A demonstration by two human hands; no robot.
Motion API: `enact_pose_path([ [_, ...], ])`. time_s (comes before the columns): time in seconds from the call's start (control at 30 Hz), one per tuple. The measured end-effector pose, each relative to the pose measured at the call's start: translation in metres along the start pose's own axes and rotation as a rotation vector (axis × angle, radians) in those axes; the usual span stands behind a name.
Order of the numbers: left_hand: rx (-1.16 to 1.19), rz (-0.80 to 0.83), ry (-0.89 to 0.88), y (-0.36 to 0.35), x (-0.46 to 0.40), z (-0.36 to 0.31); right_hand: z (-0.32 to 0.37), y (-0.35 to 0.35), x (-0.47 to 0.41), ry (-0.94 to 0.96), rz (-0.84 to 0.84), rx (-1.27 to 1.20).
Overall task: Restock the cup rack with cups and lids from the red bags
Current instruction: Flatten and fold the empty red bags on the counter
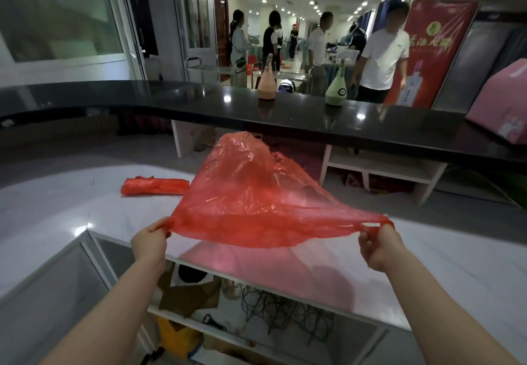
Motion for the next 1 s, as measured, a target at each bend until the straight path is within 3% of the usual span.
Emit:
enact_pose_path([
  [0.1,0.091,-0.005,0.067,0.006,-0.003,0.005,0.009,-0.016,0.002,0.082,0.124,-0.221],
  [0.3,0.359,0.217,0.235,-0.014,0.008,0.012,0.010,-0.017,0.002,0.115,0.158,-0.124],
  [0.6,0.123,0.047,0.161,0.008,-0.010,0.023,0.000,0.033,-0.008,0.094,-0.074,-0.055],
  [0.8,0.140,-0.028,0.135,0.012,-0.014,0.014,-0.009,0.069,-0.002,0.092,-0.300,-0.136],
  [1.0,-0.002,0.085,0.105,0.001,-0.013,0.017,-0.003,0.070,0.002,0.181,-0.245,-0.241],
])
Point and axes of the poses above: each hand's wrist, its own x-axis away from the middle knuckle, its own y-axis out of the back of the hand, z = x × y, the point moved 10 cm from there along -x, towards the middle knuckle, and after that the axes turned 2 degrees about -y, right-handed, at the moved point
